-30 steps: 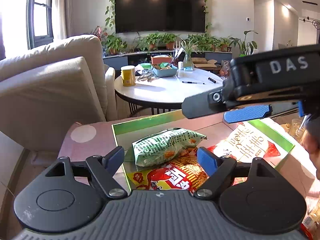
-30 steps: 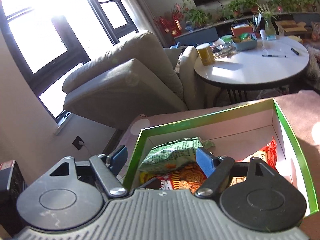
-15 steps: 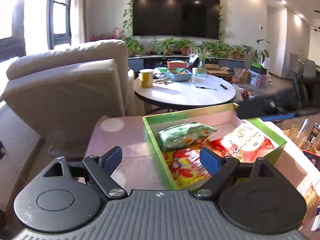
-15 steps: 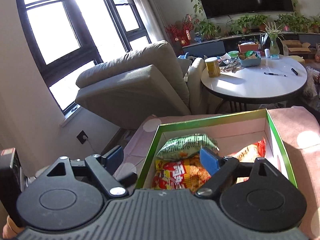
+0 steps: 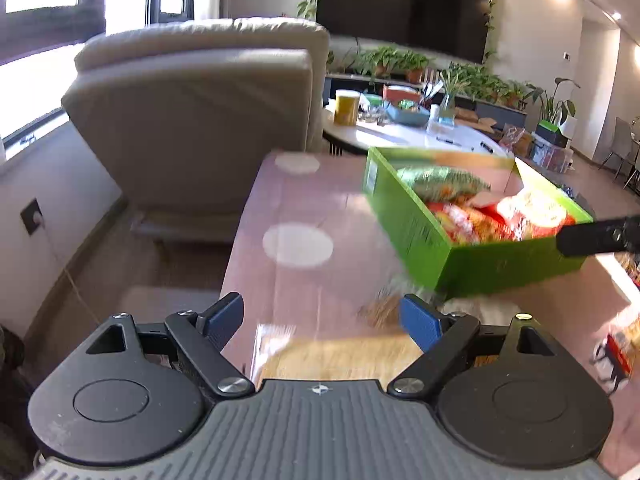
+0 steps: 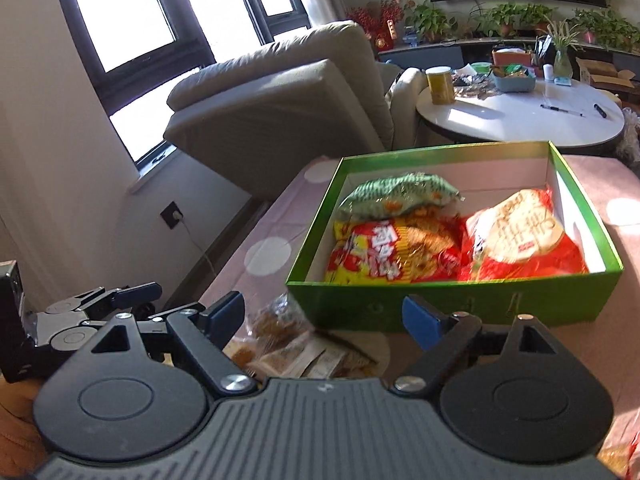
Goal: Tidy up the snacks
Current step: 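Withdraw the right gripper from the box toward the clear-wrapped bread packet, then grasp the clear-wrapped square bread packet with the right gripper and lift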
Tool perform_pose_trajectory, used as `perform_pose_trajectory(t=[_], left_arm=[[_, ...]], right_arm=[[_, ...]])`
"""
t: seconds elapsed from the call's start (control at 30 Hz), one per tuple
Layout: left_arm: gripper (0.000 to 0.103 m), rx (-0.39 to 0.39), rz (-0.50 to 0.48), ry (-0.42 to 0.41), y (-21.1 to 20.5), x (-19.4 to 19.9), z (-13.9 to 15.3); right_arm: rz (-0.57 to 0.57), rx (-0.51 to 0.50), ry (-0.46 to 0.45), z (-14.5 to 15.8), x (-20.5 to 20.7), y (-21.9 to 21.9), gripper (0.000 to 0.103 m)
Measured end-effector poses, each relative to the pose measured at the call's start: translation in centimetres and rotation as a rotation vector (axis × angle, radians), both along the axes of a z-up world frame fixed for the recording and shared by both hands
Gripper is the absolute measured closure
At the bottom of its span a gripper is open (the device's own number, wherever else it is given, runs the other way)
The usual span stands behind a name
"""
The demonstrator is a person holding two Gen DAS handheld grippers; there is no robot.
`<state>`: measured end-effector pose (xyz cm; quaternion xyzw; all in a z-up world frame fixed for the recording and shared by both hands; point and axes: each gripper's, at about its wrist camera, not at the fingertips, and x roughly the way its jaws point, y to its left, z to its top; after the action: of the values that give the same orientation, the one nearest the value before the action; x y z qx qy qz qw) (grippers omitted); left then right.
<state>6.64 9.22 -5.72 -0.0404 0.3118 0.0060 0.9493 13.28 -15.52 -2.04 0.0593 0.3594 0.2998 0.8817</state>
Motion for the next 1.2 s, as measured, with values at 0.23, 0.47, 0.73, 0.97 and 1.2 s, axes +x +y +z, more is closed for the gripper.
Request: perform_pose_trajectory(t=[0.23, 0.47, 0.73, 0.97, 1.2], left_arm=[[0.018, -0.041, -0.053, 0.064, 0.6, -0.9, -2.7], [0.018, -0.100, -0.071, 0.060, -0.8, -1.9, -2.6], [0.018, -0.171, -0.224, 0.072, -5.3, -2.4, -2.6], [0.019, -0.162, -0.239, 0.071, -6.3, -2.7, -2.5], [0.019, -0.176, -0.225, 0.080, -4.9, -3.3, -2.7]], right_arm=[[0.004, -0.017, 0.014, -0.4, -1.5, 1.0, 0.038], [0.005, -0.027, 0.017, -0.7, -2.7, 1.1, 0.038], [-0.005, -0.042, 0.067, -2.4, -3.8, 0.2, 0.038], [-0.036, -0.017, 0.142, -3.8, -3.6, -1.4, 0.039], [-0.034, -0.009, 0.183, -4.6, -3.5, -1.4, 0.039]])
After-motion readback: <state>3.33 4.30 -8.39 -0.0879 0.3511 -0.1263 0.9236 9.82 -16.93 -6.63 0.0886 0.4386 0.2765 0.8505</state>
